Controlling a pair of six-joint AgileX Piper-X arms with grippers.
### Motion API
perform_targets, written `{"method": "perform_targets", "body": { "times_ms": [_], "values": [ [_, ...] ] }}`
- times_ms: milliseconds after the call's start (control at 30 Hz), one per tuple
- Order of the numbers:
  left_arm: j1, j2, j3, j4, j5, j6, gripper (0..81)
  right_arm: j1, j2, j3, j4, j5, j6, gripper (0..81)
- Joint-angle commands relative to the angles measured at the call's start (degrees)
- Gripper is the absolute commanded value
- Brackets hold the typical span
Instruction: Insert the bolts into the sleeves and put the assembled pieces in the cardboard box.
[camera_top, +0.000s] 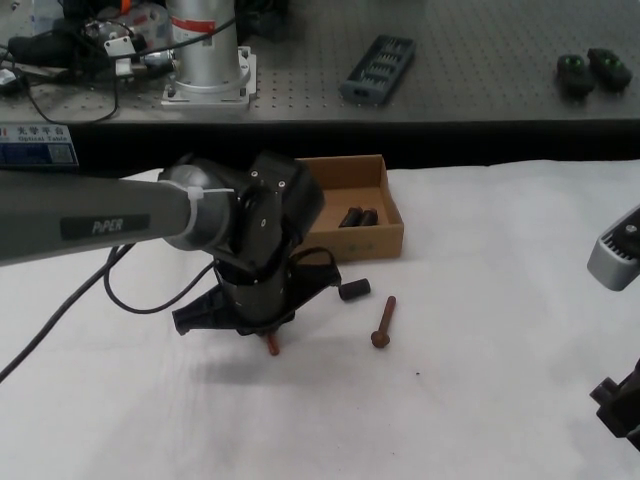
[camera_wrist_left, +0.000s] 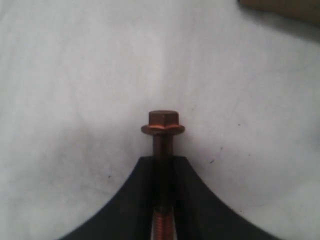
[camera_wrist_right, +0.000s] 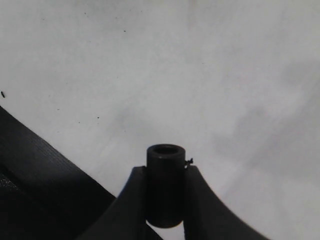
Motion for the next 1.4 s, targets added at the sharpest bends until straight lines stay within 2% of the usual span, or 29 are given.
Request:
{"method": "perform_targets", "body": {
  "times_ms": [0,100,200,400,600,800,1033,1200,1367],
  "values": [
    [0.1,0.3,0.2,0.9,-2.4,0.6,2.0,-0.3,-0.6,-0.2,0.1,-0.9,-0.3,2.8],
    [0.1,0.3,0.2,0.6,-1.3,1.9,0.6,-0.3,-0.6,-0.2,0.1,-0.9,-0.3,2.8],
    [0.1,-0.7,0.2,-0.6,2.7,9.7,0.6,-0.3,-0.6,-0.2,0.1,-0.9,-0.3,2.8],
    [0.1,-7.2,0.2,0.1,2.7,20.5,0.6,-0.3,-0.6,-0.2,-0.3,-1.4,-0.3,2.8],
    [0.1,-15.8,0.2,0.6,6.2,25.1,0.6,0.7,-0.6,-0.2,-4.7,-10.9,0.2,2.8],
    [0.1,-24.2,1.4,1.0,8.6,26.3,0.6,4.3,-0.6,-0.2,-13.5,-18.1,4.1,2.8],
    [2.1,-38.5,16.2,-8.9,17.6,25.5,0.6,10.8,0.0,-0.2,-25.6,-20.7,10.3,2.8],
    [6.1,-51.0,27.6,-20.2,28.6,24.0,0.6,15.1,2.1,-0.2,-33.2,-24.7,14.6,2.8],
    [9.7,-57.7,32.3,-27.2,39.7,21.4,0.6,18.4,6.1,-0.2,-42.5,-27.9,21.0,2.8]
  ]
}}
